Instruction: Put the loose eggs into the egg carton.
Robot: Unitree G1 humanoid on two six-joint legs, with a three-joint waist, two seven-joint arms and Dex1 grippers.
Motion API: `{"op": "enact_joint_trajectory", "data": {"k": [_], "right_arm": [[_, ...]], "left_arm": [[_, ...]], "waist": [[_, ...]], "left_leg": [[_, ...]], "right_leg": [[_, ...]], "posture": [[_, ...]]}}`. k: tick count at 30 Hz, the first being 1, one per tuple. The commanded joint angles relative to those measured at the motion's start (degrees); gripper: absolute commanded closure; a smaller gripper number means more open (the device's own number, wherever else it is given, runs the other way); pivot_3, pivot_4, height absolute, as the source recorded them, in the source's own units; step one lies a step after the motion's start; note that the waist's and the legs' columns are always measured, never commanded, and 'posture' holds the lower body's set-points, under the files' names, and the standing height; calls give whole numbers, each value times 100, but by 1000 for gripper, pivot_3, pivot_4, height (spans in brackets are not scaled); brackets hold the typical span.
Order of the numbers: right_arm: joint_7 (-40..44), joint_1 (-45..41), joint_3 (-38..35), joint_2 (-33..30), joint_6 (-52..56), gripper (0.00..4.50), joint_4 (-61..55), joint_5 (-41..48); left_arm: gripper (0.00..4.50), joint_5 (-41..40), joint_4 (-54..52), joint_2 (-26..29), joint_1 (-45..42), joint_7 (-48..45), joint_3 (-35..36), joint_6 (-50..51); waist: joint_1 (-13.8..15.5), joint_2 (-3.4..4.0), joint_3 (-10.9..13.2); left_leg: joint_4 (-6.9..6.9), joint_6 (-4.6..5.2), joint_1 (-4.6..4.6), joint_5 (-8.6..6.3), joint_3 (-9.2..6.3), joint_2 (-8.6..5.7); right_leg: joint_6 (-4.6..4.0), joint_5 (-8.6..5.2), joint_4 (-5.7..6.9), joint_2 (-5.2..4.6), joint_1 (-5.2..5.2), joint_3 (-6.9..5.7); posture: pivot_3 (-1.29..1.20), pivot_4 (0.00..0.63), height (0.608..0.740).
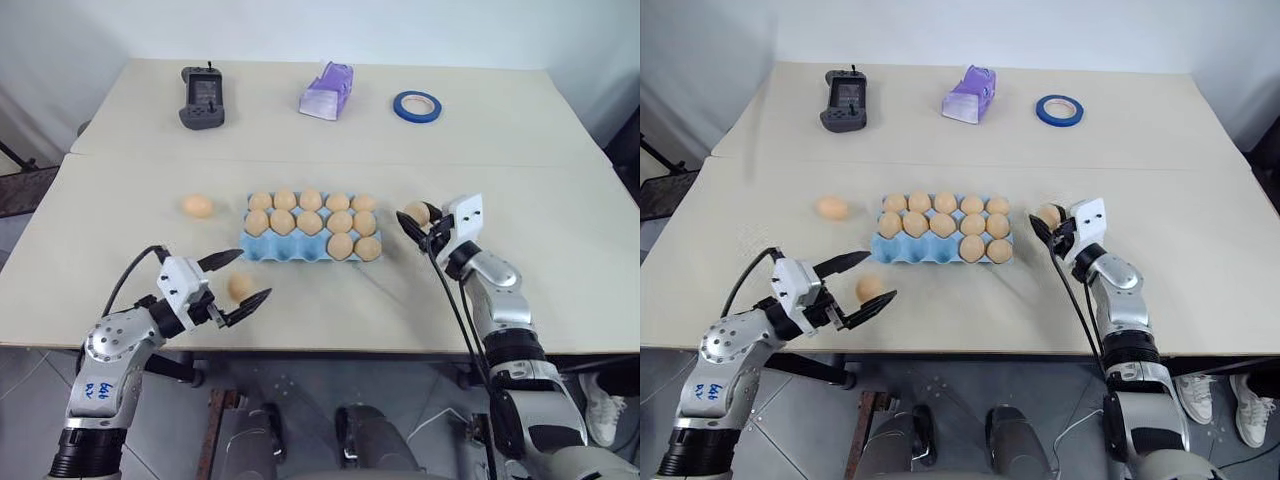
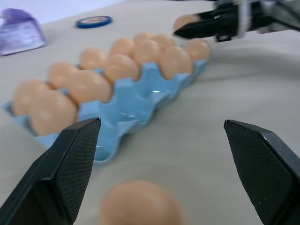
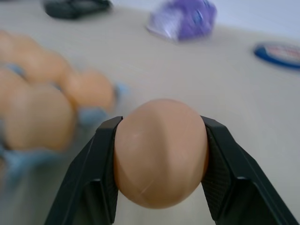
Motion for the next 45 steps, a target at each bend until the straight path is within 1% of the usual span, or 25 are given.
{"op": "enact_joint_trajectory", "data": {"k": [1, 5, 9, 13, 15, 18, 20, 21, 25, 29, 32, 36, 40, 45], "right_arm": [[22, 47, 362, 115, 592, 2617, -1073, 67], [-200, 65, 984, 404, 1311, 2617, -1794, -208], [-412, -132, 1398, 726, 1527, 2617, -1752, -506], [-432, -198, 1543, 876, 1506, 2617, -1693, -618], [-305, -193, 1652, 874, 1483, 1878, -1678, -648], [-164, -126, 1733, 859, 1542, 926, -1822, -605], [-86, -81, 1723, 832, 1586, 194, -1952, -557], [-26, -55, 1681, 790, 1607, 38, -2037, -507], [258, 72, 1378, 500, 1608, 38, -2317, -249], [844, 460, 959, -35, 1291, 38, -2590, 205], [1716, 1002, 569, -513, 793, 38, -2742, 727], [2481, 1610, 199, -1022, 342, 38, -2522, 1057], [2900, 1953, 64, -1224, 110, 38, -2433, 1215], [3011, 2110, 55, -1209, -28, 38, -2588, 1313]], "left_arm": [[0, -173, 151, 32, 127, 36, 343, 23], [0, -167, 314, 38, 206, 35, 484, -2], [0, -157, 223, 17, 273, 46, 456, -5], [0, -161, 116, 3, 332, 99, 443, 23], [0, -169, 67, -3, 380, 125, 460, 29], [0, -179, 51, 16, 433, 140, 509, 17], [0, -182, 47, 34, 451, 153, 533, 16], [0, -187, 51, 37, 452, 156, 542, 16], [0, -182, 103, 41, 445, 143, 569, -1], [0, -148, 106, 41, 452, 136, 594, -11], [0, -127, 162, 86, 487, 77, 632, -59], [0, -135, 256, 169, 540, -2, 712, -75], [0, -191, 334, 243, 706, -24, 909, -22], [0, -246, 590, 462, 1193, -323, 1199, 18]], "waist": [[-2, 0, 0], [0, 0, 0], [28, -1, 0], [34, -1, -1], [29, -1, -1], [16, -1, 0], [15, -1, 0], [18, -1, 0], [25, -1, 0], [58, -1, 0], [56, -2, 0], [27, -2, 0], [1, -2, 0], [-12, -1, 0]], "left_leg": [[0, -2, 1, 0, 0, 2], [0, -8, 1, 2, -3, 1], [-12, -9, -2, 1, -1, -5], [-29, -10, -8, 0, -1, -9], [-35, -10, -8, 0, 0, -9], [-38, -10, -8, -1, 0, -9], [-39, -9, -8, -1, 1, -8], [-38, -9, -7, -1, 1, -8], [-37, -9, -8, -1, 1, -8], [-38, -8, -8, -1, -2, -9], [-39, -5, -8, -5, -2, -10], [-37, -3, -7, -6, 0, -10], [-25, -3, 2, -4, -2, -5], [-26, -5, 1, -5, -5, -3]], "right_leg": [[0, 0, 1, 2, 0, -1], [-3, -1, 5, -3, -3, -3], [-5, -1, -2, -14, -5, -6], [-10, -4, -15, -17, -11, -9], [-11, -4, -21, -17, -11, -9], [-12, -5, -25, -15, -11, -9], [-12, -5, -24, -13, -12, -8], [-12, -5, -23, -13, -12, -8], [-12, -5, -24, -14, -11, -8], [-12, -5, -30, -15, -8, -12], [-12, -5, -36, -15, -5, -11], [-12, -6, -39, -13, -2, -9], [-12, -6, -28, -6, 1, -5], [-16, -8, -31, -8, 0, -6]], "posture": [[0, 150, 740], [0, 150, 740], [0, 150, 740], [0, 150, 740], [0, 150, 740], [0, 150, 740], [0, 150, 740], [0, 150, 740], [0, 150, 740], [0, 150, 740], [0, 150, 740], [0, 150, 740], [0, 150, 740], [0, 150, 740]]}}
